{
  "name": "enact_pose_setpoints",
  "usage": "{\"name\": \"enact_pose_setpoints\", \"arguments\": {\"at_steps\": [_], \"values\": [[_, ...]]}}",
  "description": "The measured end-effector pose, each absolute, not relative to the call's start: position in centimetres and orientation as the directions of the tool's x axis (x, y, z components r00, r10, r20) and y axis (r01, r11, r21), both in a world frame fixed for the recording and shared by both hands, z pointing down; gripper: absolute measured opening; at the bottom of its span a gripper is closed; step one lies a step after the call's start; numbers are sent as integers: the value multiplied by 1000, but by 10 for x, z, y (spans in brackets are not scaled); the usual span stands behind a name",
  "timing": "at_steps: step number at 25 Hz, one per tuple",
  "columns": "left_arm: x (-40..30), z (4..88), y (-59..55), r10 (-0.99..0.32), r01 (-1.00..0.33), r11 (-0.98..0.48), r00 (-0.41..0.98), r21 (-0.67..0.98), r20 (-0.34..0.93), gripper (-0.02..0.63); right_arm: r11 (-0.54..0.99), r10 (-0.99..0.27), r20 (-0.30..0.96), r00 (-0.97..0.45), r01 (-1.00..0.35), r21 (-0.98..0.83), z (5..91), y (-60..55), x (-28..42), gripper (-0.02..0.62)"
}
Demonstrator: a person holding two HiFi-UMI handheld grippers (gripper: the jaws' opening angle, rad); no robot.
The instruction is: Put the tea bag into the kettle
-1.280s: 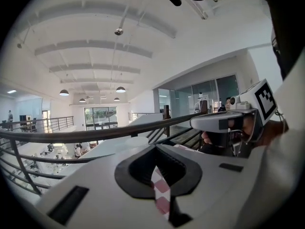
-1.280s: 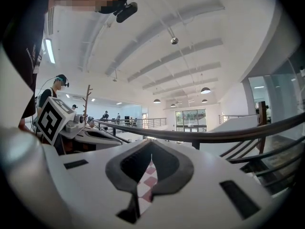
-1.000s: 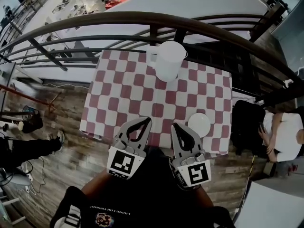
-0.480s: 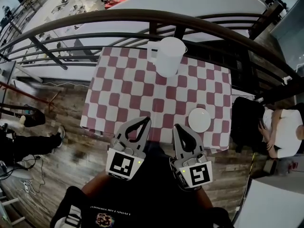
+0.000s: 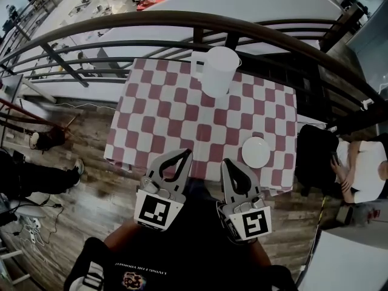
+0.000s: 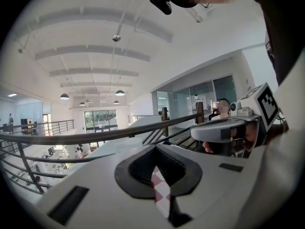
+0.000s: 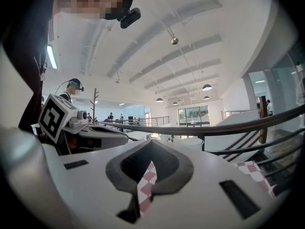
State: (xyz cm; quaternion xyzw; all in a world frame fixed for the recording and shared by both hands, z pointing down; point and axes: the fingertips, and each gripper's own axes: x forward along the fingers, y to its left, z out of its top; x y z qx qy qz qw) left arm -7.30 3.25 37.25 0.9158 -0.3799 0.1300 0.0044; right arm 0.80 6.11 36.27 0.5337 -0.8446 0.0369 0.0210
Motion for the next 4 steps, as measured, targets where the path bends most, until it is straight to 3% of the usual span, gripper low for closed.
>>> {"name": "enact_pose_setpoints", "arguments": {"at_steps": [4], "values": [[-74,376,36,-693,-698,-712,678,-81,245,0,423,-903,70,-424,-906,-36,363,65,7,12]]}}
